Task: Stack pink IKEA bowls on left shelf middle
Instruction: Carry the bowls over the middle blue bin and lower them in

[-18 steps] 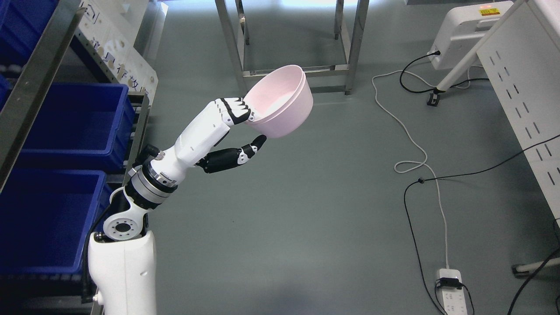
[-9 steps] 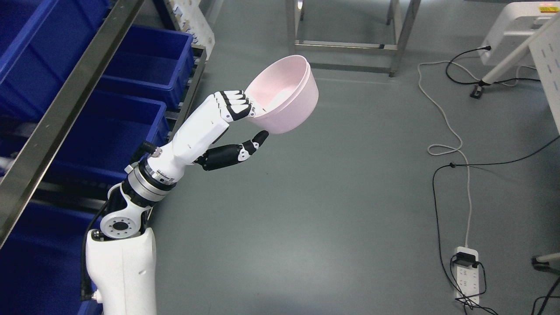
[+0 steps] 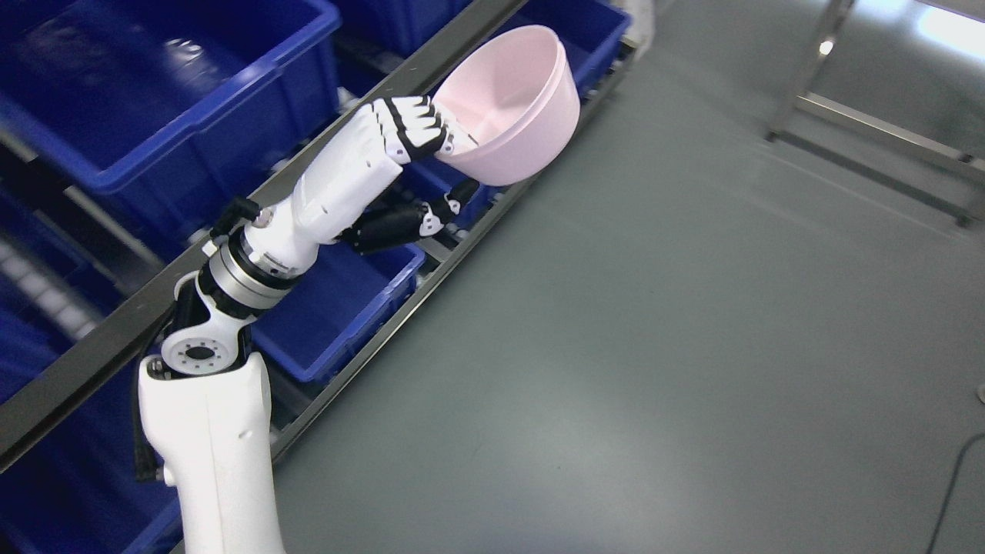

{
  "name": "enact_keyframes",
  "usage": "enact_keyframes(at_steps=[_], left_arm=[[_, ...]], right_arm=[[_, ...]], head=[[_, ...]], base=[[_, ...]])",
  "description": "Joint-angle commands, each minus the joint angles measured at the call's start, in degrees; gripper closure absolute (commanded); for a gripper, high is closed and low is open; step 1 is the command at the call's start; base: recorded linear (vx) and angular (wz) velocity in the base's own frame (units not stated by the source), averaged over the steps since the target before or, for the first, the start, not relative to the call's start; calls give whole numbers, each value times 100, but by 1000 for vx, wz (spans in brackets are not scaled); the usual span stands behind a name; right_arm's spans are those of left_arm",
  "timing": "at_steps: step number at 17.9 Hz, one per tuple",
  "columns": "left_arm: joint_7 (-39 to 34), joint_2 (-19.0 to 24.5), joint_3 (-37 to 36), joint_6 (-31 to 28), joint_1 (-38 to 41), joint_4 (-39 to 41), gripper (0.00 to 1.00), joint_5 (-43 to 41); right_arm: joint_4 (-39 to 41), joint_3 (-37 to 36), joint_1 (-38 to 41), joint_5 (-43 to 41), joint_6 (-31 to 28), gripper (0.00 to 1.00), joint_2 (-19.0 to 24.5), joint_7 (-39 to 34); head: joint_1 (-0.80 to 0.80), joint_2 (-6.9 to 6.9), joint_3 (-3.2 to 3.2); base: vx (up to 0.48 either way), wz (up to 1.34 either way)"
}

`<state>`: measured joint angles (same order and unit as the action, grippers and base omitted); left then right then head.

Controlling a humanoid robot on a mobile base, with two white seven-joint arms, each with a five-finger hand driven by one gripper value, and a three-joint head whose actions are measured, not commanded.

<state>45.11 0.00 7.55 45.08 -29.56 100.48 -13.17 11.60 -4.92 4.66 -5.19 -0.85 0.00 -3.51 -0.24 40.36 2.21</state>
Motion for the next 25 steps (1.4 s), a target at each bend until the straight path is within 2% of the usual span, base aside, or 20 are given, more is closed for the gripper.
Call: enact_keyframes(at_steps=[1, 5, 12, 20, 25], left_arm=[[-3, 100, -779, -8, -1438, 59, 91, -282], [6, 100, -1045, -8, -1036, 59, 91, -344], [226, 100, -387, -8, -788, 50, 90, -344], [279, 100, -228, -26, -780, 33, 90, -344], [445, 464, -53, -61, -569, -64, 89, -344]], right_arm=[[0, 0, 0, 0, -3, 0, -100, -1], [0, 0, 0, 0, -3, 0, -100, -1], [0, 0, 0, 0, -3, 0, -100, -1], [0, 0, 0, 0, -3, 0, -100, 8], [0, 0, 0, 0, -3, 0, -100, 8]], head=[[0, 0, 0], [0, 0, 0], [0, 0, 0], [0, 0, 0], [0, 0, 0]], base=[[-41, 1072], [30, 899], [141, 527], [188, 76], [133, -157]])
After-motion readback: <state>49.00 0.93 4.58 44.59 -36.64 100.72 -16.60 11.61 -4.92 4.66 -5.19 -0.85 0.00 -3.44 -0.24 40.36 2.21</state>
